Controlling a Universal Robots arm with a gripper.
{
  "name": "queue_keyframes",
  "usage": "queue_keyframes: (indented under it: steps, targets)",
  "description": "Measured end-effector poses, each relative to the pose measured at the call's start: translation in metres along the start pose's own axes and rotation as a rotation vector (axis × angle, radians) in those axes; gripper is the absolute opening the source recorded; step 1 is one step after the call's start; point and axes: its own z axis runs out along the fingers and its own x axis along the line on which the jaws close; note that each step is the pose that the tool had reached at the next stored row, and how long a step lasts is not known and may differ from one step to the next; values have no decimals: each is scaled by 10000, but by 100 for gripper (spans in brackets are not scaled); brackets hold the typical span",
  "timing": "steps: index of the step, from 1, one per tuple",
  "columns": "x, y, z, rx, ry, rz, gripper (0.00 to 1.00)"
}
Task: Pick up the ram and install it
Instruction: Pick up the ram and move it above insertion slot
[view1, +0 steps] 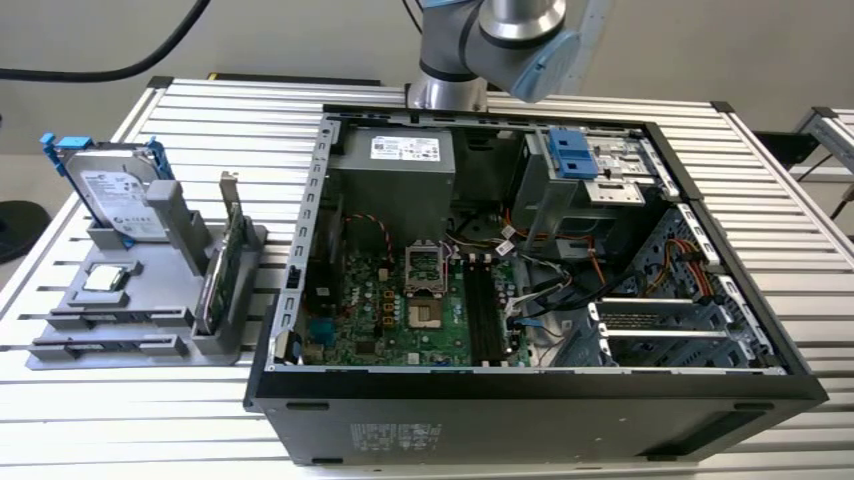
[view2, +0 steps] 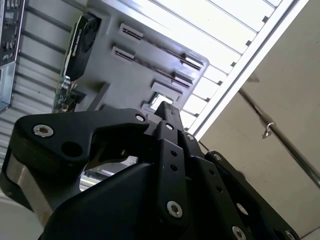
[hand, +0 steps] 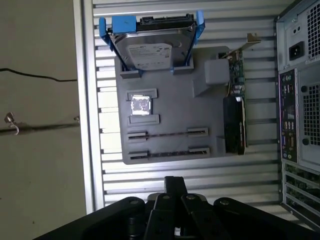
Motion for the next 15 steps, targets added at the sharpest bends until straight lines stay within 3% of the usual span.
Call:
queue_keyframes:
  steps: [15]
  targets:
    - [-5, -65, 10, 1, 1, 0, 0]
